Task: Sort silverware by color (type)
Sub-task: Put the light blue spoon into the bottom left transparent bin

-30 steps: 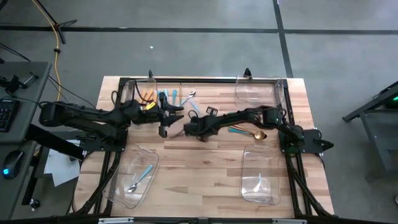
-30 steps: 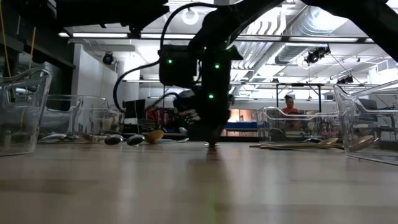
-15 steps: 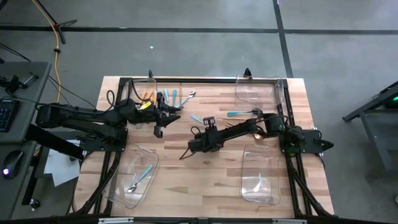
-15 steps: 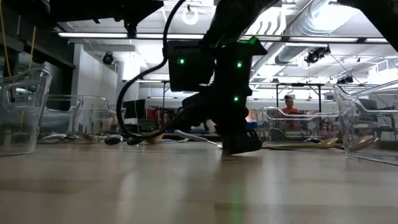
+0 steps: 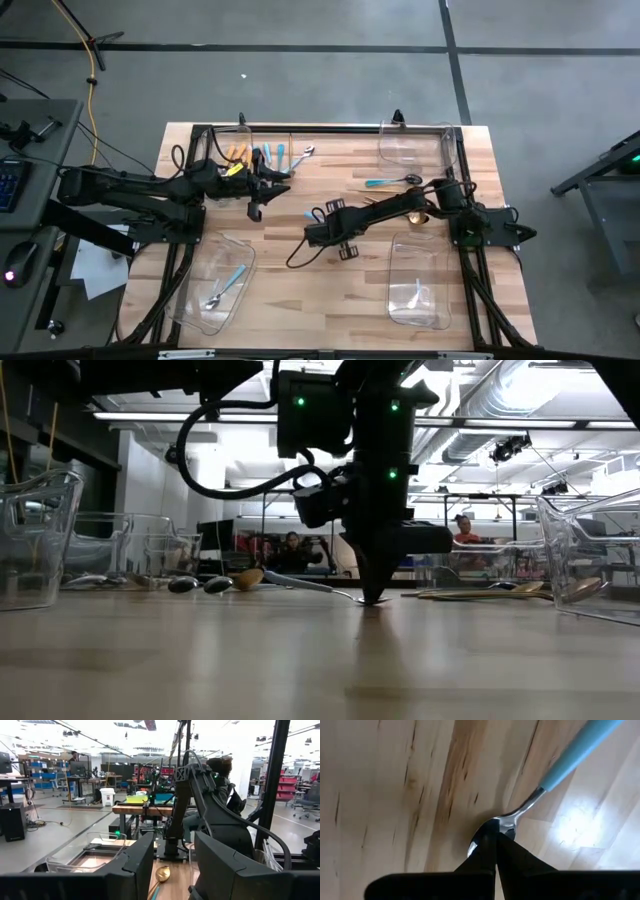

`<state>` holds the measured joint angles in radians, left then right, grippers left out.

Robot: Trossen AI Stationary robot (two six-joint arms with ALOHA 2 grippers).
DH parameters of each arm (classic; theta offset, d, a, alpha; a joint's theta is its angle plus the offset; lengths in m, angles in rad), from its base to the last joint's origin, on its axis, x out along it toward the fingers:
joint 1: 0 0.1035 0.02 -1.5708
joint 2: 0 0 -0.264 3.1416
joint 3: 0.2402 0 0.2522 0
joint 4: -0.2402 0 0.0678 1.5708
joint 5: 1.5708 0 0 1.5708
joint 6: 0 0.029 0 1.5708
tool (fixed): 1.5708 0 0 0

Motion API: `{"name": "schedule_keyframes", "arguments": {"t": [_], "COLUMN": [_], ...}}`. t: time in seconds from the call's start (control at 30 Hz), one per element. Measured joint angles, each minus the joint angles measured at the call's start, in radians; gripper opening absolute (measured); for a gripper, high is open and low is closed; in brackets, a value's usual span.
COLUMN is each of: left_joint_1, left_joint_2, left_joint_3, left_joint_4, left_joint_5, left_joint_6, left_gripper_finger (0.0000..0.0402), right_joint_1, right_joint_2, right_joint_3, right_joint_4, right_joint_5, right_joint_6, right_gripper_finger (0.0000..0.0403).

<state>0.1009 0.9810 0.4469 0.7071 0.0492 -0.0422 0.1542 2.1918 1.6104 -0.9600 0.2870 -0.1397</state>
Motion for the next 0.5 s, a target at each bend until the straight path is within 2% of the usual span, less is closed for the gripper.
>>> {"name": "schedule_keyframes", "arguments": {"t": [0.5], "left_joint_1": [0.0], "left_joint_2": [0.0], "left_joint_3": [0.0], "left_joint_4": [0.0], "left_joint_5": [-0.001], "left_joint_6": [-0.009], "left_gripper_finger": [0.0133], "right_joint_1": [-0.003], "right_joint_2": [-0.002], "right_joint_3": [0.001], "right_joint_4": [-0.03], "right_joint_5": [0.011], "right_joint_6": [-0.004], "right_gripper_finger": [0.0]}}
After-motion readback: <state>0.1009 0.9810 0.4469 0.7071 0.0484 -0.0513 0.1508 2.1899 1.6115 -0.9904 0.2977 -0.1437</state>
